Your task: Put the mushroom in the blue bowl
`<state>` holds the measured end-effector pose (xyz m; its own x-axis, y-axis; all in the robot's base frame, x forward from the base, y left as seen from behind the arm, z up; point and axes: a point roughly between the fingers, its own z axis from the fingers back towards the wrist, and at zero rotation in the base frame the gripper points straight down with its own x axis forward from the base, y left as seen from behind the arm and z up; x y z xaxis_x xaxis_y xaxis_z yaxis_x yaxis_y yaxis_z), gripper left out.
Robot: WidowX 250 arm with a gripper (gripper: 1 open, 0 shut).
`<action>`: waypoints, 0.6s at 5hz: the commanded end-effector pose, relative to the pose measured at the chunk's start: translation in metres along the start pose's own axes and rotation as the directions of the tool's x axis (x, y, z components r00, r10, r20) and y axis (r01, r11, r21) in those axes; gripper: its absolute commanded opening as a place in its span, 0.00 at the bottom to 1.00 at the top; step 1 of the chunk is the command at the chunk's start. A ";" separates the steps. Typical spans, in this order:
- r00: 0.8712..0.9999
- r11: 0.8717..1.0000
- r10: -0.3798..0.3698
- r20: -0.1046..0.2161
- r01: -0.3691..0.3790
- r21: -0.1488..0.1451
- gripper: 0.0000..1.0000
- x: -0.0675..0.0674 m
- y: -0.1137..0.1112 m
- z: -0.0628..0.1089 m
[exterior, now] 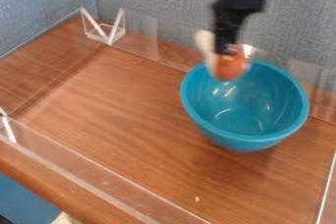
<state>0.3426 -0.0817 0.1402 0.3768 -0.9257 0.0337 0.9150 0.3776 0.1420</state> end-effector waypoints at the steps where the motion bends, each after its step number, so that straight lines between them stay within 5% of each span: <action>1: 0.997 0.998 -0.056 0.048 0.054 0.035 0.00 0.011 -0.002 0.006; 3: 0.994 0.995 -0.096 0.057 0.094 0.038 0.00 0.007 -0.002 0.000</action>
<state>0.3398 -0.0913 0.1264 0.2724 -0.9607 0.0534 0.9492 0.2774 0.1488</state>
